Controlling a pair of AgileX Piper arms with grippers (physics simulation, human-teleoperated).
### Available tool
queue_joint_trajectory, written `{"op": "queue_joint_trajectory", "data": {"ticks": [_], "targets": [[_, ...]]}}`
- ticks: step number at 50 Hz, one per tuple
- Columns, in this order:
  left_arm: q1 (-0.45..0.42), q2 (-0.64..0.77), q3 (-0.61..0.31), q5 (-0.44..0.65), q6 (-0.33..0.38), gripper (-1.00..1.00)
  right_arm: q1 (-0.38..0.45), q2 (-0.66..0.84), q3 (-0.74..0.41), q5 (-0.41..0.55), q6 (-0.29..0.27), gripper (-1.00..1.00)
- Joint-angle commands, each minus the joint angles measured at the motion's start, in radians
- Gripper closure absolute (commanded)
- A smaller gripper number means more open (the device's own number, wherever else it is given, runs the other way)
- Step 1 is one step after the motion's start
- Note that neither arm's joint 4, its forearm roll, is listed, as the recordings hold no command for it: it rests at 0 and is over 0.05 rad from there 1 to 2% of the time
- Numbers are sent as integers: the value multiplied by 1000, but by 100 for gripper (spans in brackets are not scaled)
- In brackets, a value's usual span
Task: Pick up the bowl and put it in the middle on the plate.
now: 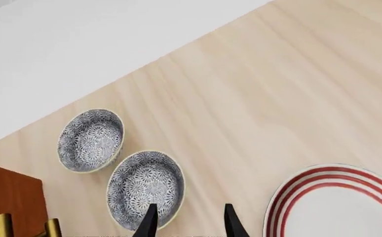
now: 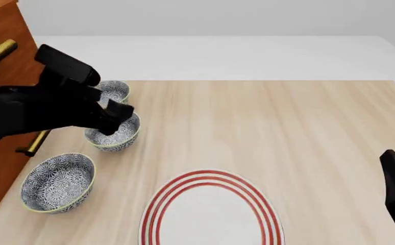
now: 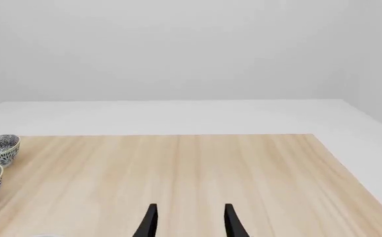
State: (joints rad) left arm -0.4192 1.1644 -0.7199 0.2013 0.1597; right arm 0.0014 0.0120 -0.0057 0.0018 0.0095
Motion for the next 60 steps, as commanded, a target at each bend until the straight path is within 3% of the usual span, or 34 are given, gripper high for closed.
{"op": "queue_joint_trajectory", "data": {"ticks": [1, 19, 25, 38, 60], "targets": [[39, 109, -17, -15, 45, -100, -1, 1, -1, 4, 6, -100], [59, 195, -19, -29, 83, -100, -1, -2, -2, 7, 4, -100], [70, 214, -27, -31, 125, -100, 0, -5, -2, 7, 0, -100], [83, 293, -86, -20, 143, -100, -1, 3, -1, 3, 7, -100], [71, 385, -98, -33, 167, -100, 0, -4, -2, 4, -3, -100]]}}
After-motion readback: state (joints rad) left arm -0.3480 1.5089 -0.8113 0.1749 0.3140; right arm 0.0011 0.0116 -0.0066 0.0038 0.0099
